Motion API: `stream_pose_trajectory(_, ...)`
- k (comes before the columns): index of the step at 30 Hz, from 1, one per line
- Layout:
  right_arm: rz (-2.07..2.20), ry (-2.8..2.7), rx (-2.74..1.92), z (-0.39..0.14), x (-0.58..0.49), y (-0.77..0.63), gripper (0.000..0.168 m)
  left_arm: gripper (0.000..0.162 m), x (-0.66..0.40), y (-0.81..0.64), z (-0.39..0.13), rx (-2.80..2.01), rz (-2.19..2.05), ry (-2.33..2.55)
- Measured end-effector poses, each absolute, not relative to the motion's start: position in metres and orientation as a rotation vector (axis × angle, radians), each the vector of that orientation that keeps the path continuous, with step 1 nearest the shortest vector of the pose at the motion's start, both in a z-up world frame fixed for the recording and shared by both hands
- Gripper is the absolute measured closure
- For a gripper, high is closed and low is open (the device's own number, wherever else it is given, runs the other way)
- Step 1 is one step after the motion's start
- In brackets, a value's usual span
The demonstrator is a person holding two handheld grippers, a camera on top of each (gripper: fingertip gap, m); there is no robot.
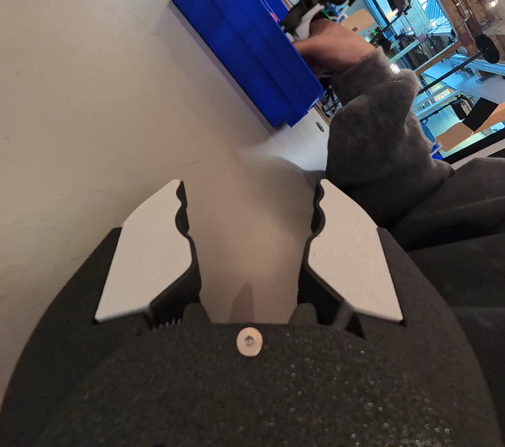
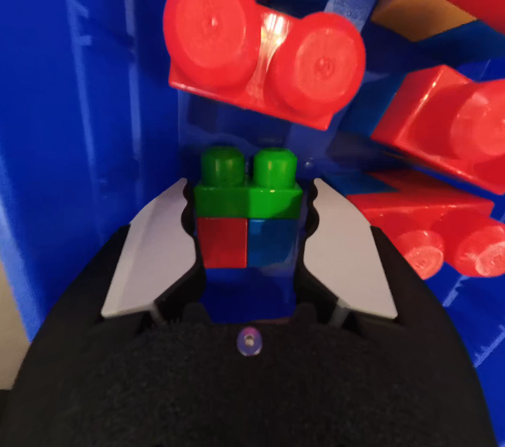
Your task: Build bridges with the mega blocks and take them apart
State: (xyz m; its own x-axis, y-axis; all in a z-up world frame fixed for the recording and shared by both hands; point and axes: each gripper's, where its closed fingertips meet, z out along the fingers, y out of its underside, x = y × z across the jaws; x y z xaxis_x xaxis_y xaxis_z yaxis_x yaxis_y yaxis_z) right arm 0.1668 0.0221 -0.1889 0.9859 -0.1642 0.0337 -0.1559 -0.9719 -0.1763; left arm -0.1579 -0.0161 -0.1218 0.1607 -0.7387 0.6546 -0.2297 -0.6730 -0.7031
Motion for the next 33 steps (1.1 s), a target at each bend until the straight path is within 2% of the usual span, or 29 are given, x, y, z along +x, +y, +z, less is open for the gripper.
stream_pose_trajectory(6,-0.134,0.189,-2.970,-0.194,0.171,0.029,0.092,0.073,-0.155,-0.021,-0.125,-2.021,-1.528,0.942)
stream_pose_trajectory(11,-0.161,0.226,-2.599,-0.158,0.181,0.062,0.092,0.073,-0.154,-0.023,-0.127,-2.025,-1.528,0.948)
stream_pose_trajectory(17,-0.240,0.273,-2.256,-0.149,0.189,0.082,0.092,0.073,-0.153,-0.024,-0.127,-2.025,-1.527,0.955)
stream_pose_trajectory(22,-0.327,0.213,-2.248,-0.154,0.194,0.086,0.092,0.073,-0.152,-0.026,-0.129,-2.029,-1.530,0.966)
stream_pose_trajectory(28,-0.210,0.278,-2.311,-0.175,0.188,0.077,0.092,0.073,-0.150,-0.030,-0.130,-2.034,-1.533,0.982)
stream_pose_trajectory(33,-0.208,0.283,-2.282,-0.163,0.187,0.072,0.092,0.073,-0.149,-0.030,-0.131,-2.037,-1.542,0.985)
